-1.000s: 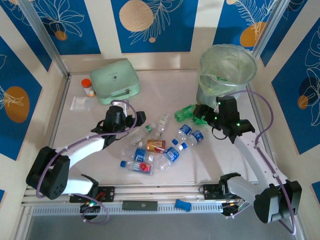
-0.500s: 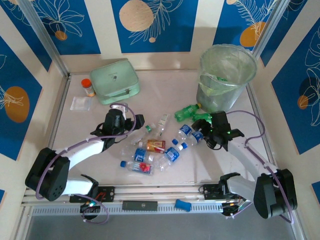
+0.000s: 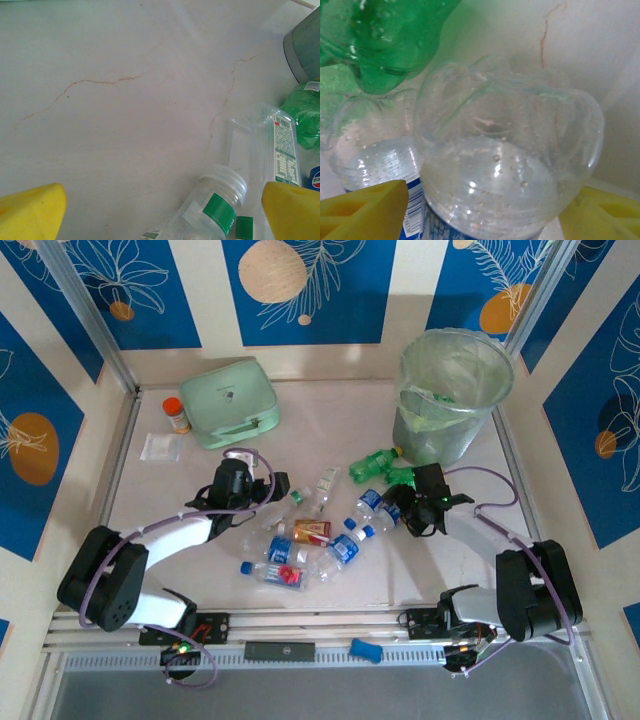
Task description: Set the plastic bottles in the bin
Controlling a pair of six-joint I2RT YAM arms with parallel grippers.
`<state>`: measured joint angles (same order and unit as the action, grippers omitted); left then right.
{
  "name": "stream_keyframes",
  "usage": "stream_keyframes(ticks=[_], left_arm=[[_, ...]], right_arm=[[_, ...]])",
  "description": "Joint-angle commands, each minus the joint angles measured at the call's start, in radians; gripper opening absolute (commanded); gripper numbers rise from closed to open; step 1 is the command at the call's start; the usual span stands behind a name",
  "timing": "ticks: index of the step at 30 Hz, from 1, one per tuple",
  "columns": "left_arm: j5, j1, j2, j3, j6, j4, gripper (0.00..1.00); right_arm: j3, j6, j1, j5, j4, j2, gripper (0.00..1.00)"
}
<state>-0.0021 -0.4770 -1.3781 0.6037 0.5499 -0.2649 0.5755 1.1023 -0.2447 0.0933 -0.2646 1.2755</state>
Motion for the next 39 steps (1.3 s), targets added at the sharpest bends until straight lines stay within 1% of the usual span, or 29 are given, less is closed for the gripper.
stream_keyframes(ticks=[1,8,13,17,24,28,33,36,39], left_arm=[[-0.004,0.011,-0.007,0.019,-0.016,-0.027,1.00],[0.002,0.014,-0.009,0.026,-0.016,-0.024,1.00],[0.002,0.015,-0.003,0.030,-0.021,-0.016,1.00],[0.002,0.017,-0.001,0.034,-0.022,-0.014,1.00],[0.013,0.018,-0.009,0.045,-0.019,-0.019,1.00],[0.014,0.018,-0.014,0.051,-0.018,-0.023,1.00],[0.026,0.018,-0.019,0.051,-0.004,-0.037,1.00],[0.030,0.018,-0.016,0.050,-0.001,-0.035,1.00],[0.028,0.018,-0.005,0.043,-0.001,-0.027,1.00]], right_arm=[[-0.019,0.014,0.005,-0.006,0.023,0.018,0.75],[-0.025,0.021,0.009,-0.010,0.050,0.060,0.73],[-0.022,0.021,0.010,-0.021,0.068,0.082,0.64],[-0.020,0.017,0.009,-0.020,0.066,0.076,0.55],[0.004,-0.011,0.005,-0.005,0.021,0.027,0.51],[0.049,-0.081,-0.018,0.010,-0.016,-0.019,0.50],[0.147,-0.197,-0.090,0.063,-0.051,-0.063,0.49],[0.225,-0.286,-0.120,0.055,-0.052,-0.062,0.49],[0.328,-0.373,-0.122,0.024,-0.063,-0.047,0.49]])
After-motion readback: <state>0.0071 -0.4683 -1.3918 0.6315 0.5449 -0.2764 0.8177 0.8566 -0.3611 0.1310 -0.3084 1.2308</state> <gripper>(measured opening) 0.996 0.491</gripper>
